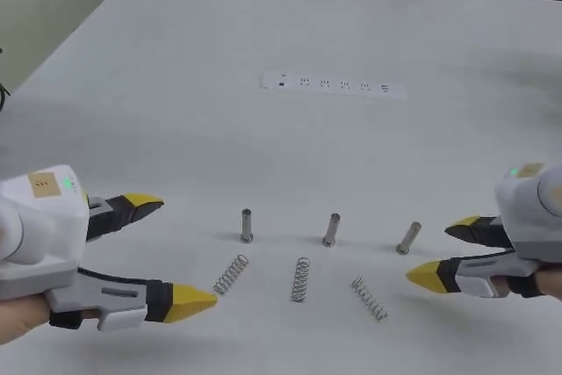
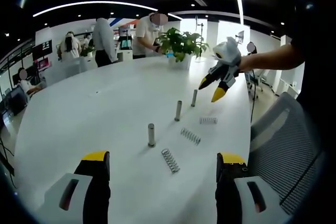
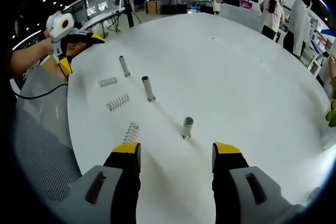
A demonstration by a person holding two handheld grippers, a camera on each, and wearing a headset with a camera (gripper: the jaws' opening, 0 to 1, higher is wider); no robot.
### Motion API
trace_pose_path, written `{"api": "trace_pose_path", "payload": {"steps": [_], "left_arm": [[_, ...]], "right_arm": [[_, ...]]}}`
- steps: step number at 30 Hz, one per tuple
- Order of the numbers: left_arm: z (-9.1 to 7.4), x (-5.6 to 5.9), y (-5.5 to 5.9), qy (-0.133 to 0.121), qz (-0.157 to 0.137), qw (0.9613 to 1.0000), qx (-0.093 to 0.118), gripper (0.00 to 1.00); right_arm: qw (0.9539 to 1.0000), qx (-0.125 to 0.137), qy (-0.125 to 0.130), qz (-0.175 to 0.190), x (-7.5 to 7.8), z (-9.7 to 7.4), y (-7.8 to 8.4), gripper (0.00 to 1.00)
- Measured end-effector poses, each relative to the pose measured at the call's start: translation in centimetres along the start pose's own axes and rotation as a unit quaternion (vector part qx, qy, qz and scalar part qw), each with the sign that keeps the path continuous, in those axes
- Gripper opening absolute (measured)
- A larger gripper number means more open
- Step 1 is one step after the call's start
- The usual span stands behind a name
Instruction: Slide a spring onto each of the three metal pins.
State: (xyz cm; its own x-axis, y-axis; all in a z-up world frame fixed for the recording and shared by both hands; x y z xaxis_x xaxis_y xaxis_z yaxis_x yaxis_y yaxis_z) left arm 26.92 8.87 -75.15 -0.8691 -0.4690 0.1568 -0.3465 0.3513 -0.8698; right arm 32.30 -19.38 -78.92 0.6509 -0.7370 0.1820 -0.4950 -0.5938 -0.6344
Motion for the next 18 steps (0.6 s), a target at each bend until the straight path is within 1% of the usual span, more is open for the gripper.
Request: {"api": "trace_pose_path", "payload": {"steps": [15,18], "left_arm": [[0.1,0.1,0.0,0.003,0.000,1.0000,0.001,0.79],[0.1,0.1,0.0,0.003,0.001,1.0000,-0.001,0.78]], "right_arm": [[1.0000,-0.002,0.005,0.003,-0.2,-1.0,0.7,0.53],[0.9999,-0.002,0.007,0.010,-0.1,-1.3,1.0,0.53]]}}
Point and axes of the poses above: the centre of the closed fingertips' face, and the gripper's own axes: z roughly forward along the fingers, x roughly to its right, y roughly out of its underside, the point moved 2 cm from there along -z, roughly backward along the fingers, and after that the axes turned 15 degrees about y, right-handed, at the moved point
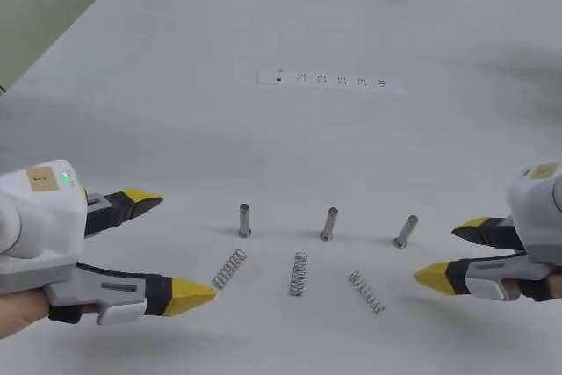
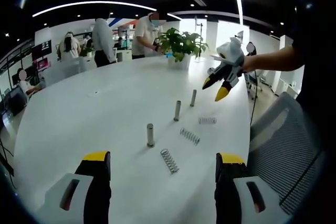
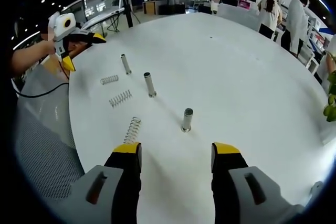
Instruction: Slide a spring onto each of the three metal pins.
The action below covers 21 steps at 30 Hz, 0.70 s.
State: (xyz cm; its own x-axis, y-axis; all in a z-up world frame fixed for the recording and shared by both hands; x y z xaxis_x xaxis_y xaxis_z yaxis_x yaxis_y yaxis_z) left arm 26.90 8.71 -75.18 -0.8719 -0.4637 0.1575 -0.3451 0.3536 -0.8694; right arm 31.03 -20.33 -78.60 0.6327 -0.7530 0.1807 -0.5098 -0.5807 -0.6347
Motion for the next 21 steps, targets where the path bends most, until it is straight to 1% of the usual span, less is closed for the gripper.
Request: {"api": "trace_pose_path", "payload": {"steps": [2,7,8,11,16,19,21], "left_arm": [[0.0,0.1,0.0,0.001,0.001,1.0000,0.000,0.79],[0.0,0.2,0.0,0.002,0.001,1.0000,-0.001,0.78],[0.0,0.2,0.2,0.002,0.001,1.0000,-0.004,0.78],[0.0,0.3,0.3,0.002,0.003,1.0000,-0.007,0.79],[0.0,0.4,0.2,0.002,0.003,1.0000,-0.003,0.79],[0.1,0.4,0.2,0.001,0.002,1.0000,-0.002,0.78],[0.1,0.5,0.2,0.002,0.003,1.0000,-0.003,0.78]], "right_arm": [[1.0000,0.002,0.001,0.000,-0.1,-0.2,0.2,0.53],[1.0000,-0.005,0.000,0.006,-0.4,-0.4,1.1,0.52],[1.0000,-0.006,0.001,0.007,-0.4,-0.5,1.4,0.52],[0.9998,-0.006,0.002,0.018,-0.5,-0.5,1.6,0.52],[0.9999,-0.003,0.001,0.017,-0.7,-0.6,1.5,0.50],[0.9999,0.001,0.000,0.014,-0.9,-0.7,1.1,0.49],[0.9999,0.003,-0.006,0.011,-1.3,-0.8,0.8,0.48]]}}
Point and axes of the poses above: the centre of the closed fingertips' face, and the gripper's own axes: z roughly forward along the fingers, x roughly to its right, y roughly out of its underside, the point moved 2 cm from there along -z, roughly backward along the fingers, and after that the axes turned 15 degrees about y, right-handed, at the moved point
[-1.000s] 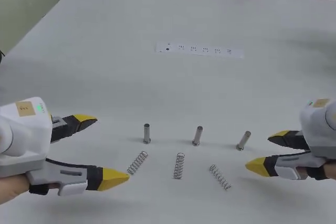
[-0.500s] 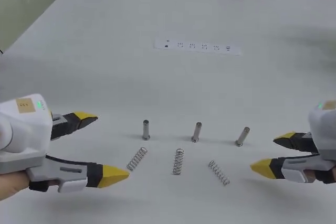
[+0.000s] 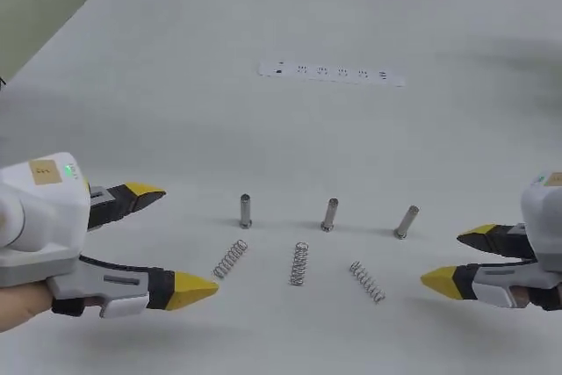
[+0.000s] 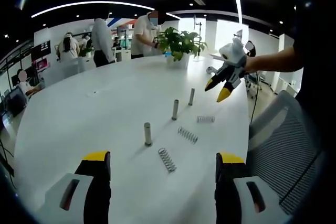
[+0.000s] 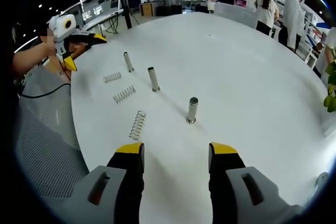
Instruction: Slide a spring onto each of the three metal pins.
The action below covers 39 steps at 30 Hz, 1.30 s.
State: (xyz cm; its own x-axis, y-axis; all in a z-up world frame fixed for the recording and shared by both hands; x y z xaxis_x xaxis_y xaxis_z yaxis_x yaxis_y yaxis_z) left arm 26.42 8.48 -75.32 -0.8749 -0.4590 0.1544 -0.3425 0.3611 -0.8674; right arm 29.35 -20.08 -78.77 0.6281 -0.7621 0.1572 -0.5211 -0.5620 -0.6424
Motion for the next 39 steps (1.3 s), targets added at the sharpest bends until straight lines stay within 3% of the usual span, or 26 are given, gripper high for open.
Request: {"api": "trace_pose_path", "payload": {"steps": [22,30,39], "left_arm": [[-0.3,0.1,0.5,-0.001,-0.008,1.0000,0.000,0.77],[-0.3,0.1,0.4,-0.001,-0.006,1.0000,0.000,0.77],[-0.3,0.1,0.4,0.000,-0.007,1.0000,-0.002,0.76]], "right_arm": [[0.9993,0.001,-0.037,-0.006,-3.8,0.6,-0.6,0.45],[0.9988,0.002,-0.045,-0.018,-4.8,1.2,-1.6,0.44],[0.9972,-0.017,-0.054,-0.049,-6.0,2.1,-1.7,0.38]]}}
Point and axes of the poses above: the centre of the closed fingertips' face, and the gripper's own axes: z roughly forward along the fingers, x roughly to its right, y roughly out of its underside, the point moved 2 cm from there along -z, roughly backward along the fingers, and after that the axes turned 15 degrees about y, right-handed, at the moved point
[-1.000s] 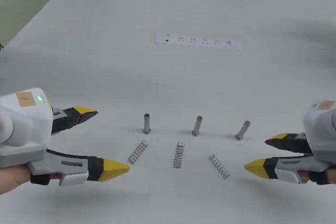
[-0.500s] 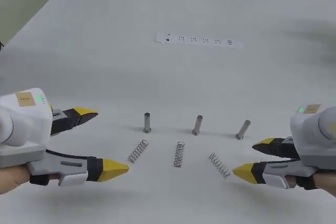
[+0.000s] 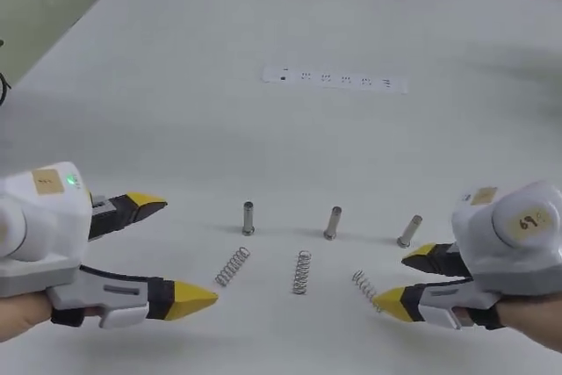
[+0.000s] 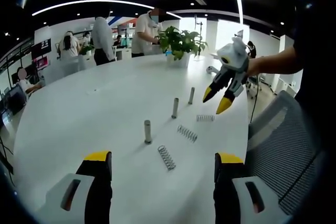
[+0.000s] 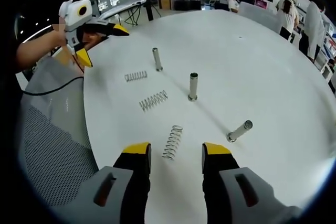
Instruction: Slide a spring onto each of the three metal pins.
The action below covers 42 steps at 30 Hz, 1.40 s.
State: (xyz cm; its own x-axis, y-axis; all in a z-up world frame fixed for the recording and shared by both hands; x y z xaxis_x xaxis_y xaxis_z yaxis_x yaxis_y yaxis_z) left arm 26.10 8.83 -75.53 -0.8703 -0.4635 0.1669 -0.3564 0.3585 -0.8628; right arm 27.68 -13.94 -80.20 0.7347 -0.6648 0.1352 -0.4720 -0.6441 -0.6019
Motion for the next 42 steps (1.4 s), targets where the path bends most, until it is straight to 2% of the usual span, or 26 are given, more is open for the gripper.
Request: {"api": "trace_pose_path", "payload": {"steps": [15,18,21,30,42], "left_arm": [[-0.2,-0.2,0.1,-0.002,-0.003,1.0000,0.001,0.76],[-0.1,-0.2,0.0,0.000,-0.003,1.0000,0.004,0.76],[-0.1,-0.1,-0.1,0.000,-0.003,1.0000,0.005,0.76],[-0.1,-0.1,0.1,0.001,-0.004,1.0000,0.002,0.76],[-0.2,-0.2,0.1,-0.001,-0.004,1.0000,0.004,0.77]], "right_arm": [[0.9991,-0.035,-0.010,-0.022,-1.0,1.8,0.2,0.28],[0.9983,-0.043,-0.012,-0.037,-1.2,2.0,0.6,0.24],[0.9978,-0.049,-0.011,-0.044,-1.3,2.2,0.8,0.24],[0.9976,-0.057,-0.011,-0.039,-1.5,2.5,1.0,0.20],[0.9966,-0.066,-0.007,-0.049,-1.2,2.7,1.4,0.13]]}}
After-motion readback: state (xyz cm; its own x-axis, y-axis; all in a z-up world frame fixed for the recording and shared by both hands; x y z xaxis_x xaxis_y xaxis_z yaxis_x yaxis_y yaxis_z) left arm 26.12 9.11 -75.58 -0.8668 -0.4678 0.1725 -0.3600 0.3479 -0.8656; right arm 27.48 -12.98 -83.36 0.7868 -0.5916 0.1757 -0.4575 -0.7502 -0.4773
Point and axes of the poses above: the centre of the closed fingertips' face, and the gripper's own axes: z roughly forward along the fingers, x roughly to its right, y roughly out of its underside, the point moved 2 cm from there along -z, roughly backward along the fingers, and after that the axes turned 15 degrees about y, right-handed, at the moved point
